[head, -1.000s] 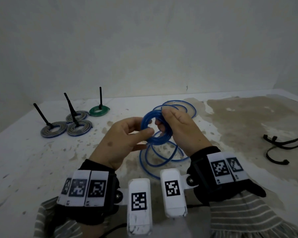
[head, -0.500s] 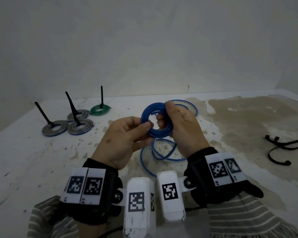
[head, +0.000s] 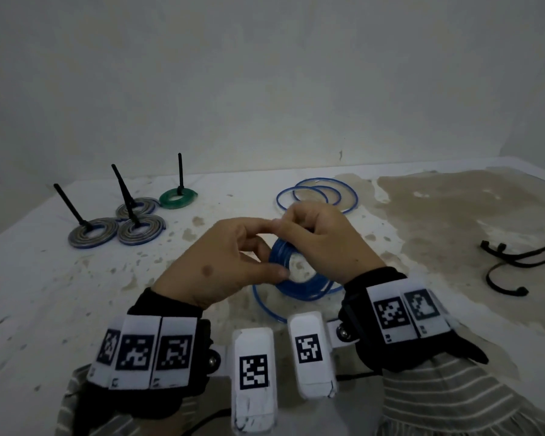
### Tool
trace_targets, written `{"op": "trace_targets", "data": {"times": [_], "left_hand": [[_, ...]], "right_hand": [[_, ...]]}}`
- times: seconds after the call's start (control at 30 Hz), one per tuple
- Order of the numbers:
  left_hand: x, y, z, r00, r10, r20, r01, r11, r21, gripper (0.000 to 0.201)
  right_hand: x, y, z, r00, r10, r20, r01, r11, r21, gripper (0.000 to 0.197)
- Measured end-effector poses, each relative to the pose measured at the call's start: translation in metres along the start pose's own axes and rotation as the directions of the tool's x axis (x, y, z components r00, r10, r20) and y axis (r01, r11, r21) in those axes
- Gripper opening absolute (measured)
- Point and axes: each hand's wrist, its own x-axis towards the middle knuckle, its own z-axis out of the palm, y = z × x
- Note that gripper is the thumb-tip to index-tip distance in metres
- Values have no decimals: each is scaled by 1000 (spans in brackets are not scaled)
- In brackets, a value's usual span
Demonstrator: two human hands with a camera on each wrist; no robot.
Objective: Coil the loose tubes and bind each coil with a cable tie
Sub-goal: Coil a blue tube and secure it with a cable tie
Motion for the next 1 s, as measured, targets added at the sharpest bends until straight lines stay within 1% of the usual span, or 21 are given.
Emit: {"op": "trace_targets", "data": {"times": [0.03,0.1,0.17,0.23,0.3,0.37,0.4,0.47,0.53,0.6,0.67,0.73,0.83,0.87,0.93,1.0], "left_hand": [[0,1,2,999,6,34,-7,1000,22,44],[0,2,3,1000,13,21,-12,1000,-21,51],[2,0,1,998,-9,-59,1,991,-136,59],[2,-2,-3,985,-25,-173,-19,969,-245,63],[4,-4,-6,962,-40,-268,-55,939,-340,59],[6,-6,-1,948,-73,-311,-66,907,-416,55],[7,-8,3,942,-89,-325,-63,901,-430,53],[9,-10,11,932,-98,-348,-49,920,-389,46],[11,-12,15,940,-86,-329,-21,951,-309,42],[11,-11,13,952,-77,-298,1,969,-247,41],[9,-9,7,954,-59,-293,-16,969,-248,35],[6,-7,1,964,-49,-263,-22,965,-261,27],[2,-6,-3,984,-86,-157,48,972,-228,17],[2,-7,-2,985,-89,-145,56,974,-219,13],[4,-7,0,982,-72,-175,33,975,-218,10],[5,-6,2,972,-64,-228,-6,956,-294,8]], "right_hand": [[-1,0,0,1000,-3,1,3,1000,10,18],[0,0,0,999,0,-48,3,997,71,12],[3,2,-1,991,15,-131,8,985,174,16],[5,3,-3,986,57,-159,-16,969,246,28],[5,3,-2,986,119,-117,-73,939,337,35],[4,2,3,989,129,-76,-88,911,402,36],[5,2,6,990,117,-78,-74,906,417,34],[6,3,8,990,81,-114,-29,915,401,32],[6,4,6,989,57,-136,-4,933,361,33],[5,6,3,993,49,-105,-12,945,327,33],[4,4,3,998,42,-46,-29,968,250,31],[2,1,5,999,41,-4,-40,981,190,26],[0,-2,3,998,55,-23,-48,973,227,9],[0,-2,2,998,58,-36,-47,968,246,7],[0,-1,2,996,55,-73,-32,958,286,8],[2,-1,2,992,51,-114,-8,936,351,13]]}}
